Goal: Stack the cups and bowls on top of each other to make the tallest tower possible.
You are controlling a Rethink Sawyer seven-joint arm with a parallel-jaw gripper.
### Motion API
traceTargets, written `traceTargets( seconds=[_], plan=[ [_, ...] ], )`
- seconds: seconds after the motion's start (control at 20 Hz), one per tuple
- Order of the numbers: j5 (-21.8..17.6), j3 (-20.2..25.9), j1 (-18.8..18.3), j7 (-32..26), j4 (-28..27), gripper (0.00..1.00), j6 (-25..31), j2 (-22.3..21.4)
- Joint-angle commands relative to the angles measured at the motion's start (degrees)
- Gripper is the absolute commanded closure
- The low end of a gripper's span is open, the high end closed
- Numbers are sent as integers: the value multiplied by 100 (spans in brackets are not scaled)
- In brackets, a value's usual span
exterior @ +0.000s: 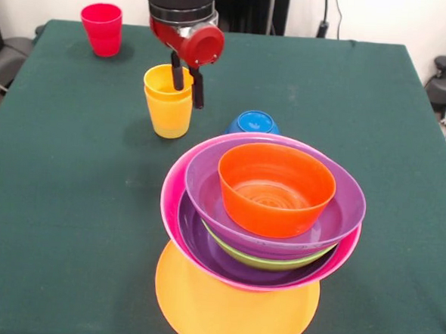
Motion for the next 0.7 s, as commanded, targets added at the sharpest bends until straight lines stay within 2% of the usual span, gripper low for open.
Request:
traceTargets(
  seconds=[0.05, 0.7],
  plan=[
    [-537, 354, -38, -760, 295, 0, -291, 380],
    [-762, 153, 61, -603, 60, 0, -432, 714]
  ],
)
